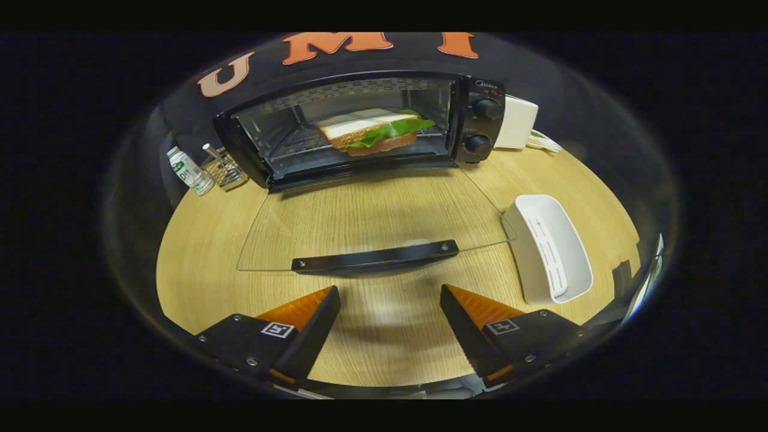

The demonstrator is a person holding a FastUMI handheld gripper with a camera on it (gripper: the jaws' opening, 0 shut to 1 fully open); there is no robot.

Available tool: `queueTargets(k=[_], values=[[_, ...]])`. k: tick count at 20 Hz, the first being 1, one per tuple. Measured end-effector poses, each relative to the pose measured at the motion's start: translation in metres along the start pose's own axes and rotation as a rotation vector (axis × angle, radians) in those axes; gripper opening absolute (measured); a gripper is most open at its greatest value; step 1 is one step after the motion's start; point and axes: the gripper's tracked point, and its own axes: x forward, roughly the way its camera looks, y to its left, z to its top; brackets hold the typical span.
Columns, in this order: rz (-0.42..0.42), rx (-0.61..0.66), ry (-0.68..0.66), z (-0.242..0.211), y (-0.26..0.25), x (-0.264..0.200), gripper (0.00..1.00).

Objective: Open the toaster oven, put the food inside, and close the toaster oven door.

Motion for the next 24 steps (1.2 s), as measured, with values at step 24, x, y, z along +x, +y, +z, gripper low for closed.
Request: queueTargets(k=[24], values=[[0.05,0.034,-0.237,0.083,0.019,-0.041,0.99]])
